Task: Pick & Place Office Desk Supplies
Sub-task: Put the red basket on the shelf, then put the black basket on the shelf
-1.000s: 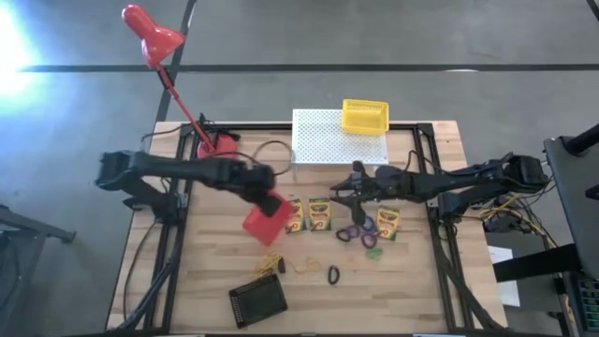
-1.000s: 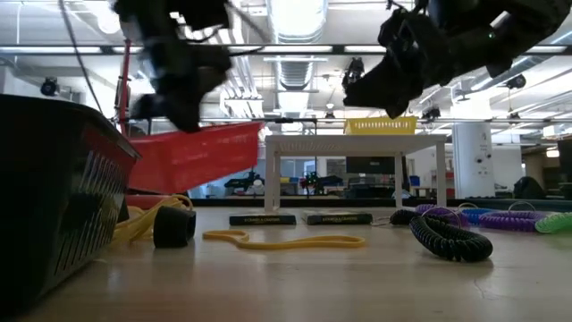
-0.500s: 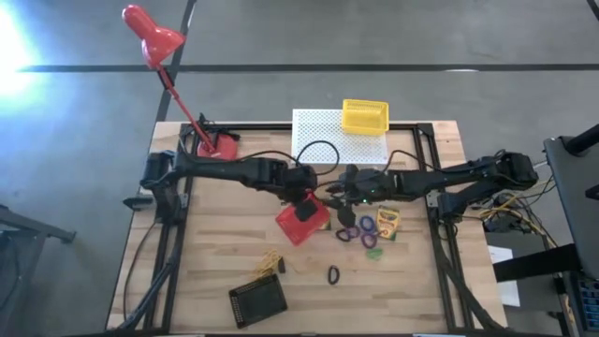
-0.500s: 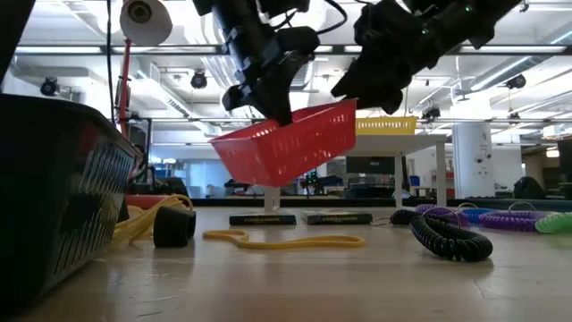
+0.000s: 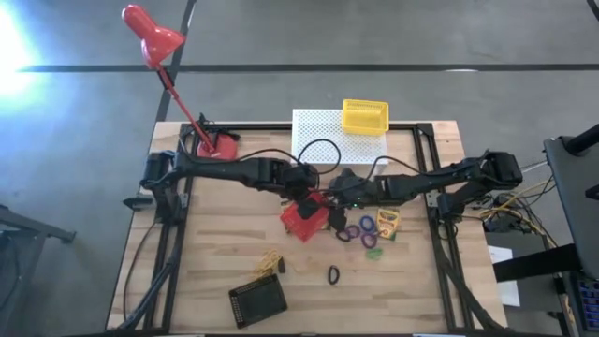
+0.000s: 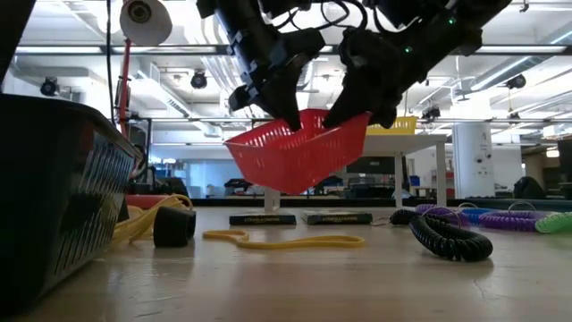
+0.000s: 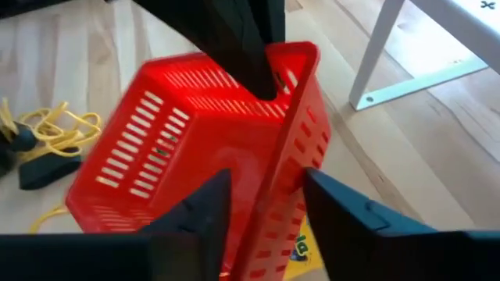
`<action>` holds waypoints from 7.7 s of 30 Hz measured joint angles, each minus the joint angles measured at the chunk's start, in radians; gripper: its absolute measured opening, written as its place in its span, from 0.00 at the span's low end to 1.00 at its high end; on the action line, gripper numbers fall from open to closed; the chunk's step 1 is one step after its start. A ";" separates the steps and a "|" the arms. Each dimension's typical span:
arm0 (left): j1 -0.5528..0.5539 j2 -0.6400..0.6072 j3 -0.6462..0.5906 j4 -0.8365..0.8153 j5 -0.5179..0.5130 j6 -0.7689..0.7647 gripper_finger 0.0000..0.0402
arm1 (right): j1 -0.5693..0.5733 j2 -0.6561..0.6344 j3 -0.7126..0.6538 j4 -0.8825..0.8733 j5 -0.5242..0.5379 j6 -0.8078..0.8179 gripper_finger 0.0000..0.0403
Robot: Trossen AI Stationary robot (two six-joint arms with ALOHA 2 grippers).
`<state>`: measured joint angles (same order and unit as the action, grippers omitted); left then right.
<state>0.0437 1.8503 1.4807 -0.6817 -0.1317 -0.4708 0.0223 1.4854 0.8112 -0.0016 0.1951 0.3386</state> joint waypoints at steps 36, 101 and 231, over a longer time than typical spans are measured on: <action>-0.197 -0.221 -0.598 0.767 -0.532 0.187 0.20 | -0.034 -0.589 0.011 -0.547 0.577 0.613 0.03; -0.272 -0.232 -0.747 1.085 -0.531 0.094 0.20 | -0.069 -0.312 0.129 -0.756 0.197 0.076 0.26; 0.434 -0.177 -0.111 0.367 0.077 -0.368 0.12 | 0.460 -0.521 -0.470 -0.110 0.750 0.291 0.13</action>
<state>0.4773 1.6735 1.3693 -0.3148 -0.0546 -0.8391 0.4824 0.9646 0.3411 -0.1112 0.9448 0.6292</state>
